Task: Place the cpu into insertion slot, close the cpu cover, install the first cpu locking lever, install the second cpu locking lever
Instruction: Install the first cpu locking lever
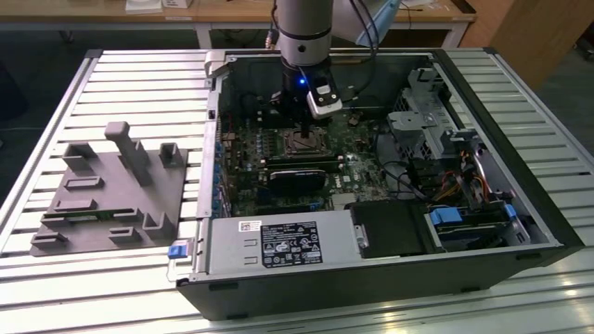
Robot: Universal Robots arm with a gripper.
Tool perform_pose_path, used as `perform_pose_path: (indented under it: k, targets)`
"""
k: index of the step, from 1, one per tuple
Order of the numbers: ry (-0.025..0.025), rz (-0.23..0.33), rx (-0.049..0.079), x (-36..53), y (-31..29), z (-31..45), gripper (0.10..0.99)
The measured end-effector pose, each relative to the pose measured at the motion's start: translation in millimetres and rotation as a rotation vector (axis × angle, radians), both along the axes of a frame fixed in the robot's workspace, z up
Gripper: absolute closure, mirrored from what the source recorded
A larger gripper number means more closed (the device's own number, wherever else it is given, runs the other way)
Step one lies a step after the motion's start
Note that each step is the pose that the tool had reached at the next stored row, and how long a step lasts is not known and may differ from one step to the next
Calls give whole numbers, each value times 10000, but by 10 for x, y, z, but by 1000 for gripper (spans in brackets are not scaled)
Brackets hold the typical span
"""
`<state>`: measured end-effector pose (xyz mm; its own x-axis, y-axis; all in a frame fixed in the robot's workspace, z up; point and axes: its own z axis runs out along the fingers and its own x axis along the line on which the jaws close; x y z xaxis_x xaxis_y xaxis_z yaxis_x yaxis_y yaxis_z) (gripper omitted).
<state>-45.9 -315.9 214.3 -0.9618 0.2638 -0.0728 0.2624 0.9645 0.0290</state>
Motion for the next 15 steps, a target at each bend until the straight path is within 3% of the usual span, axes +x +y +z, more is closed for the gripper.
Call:
perform_pose_path:
  k: [3,10,15]
  targets:
    - [1,1,-5,0,-1,16,980]
    - [1,14,-5,0,0,141,980]
    - [2,18,-27,5,-13,154,980]
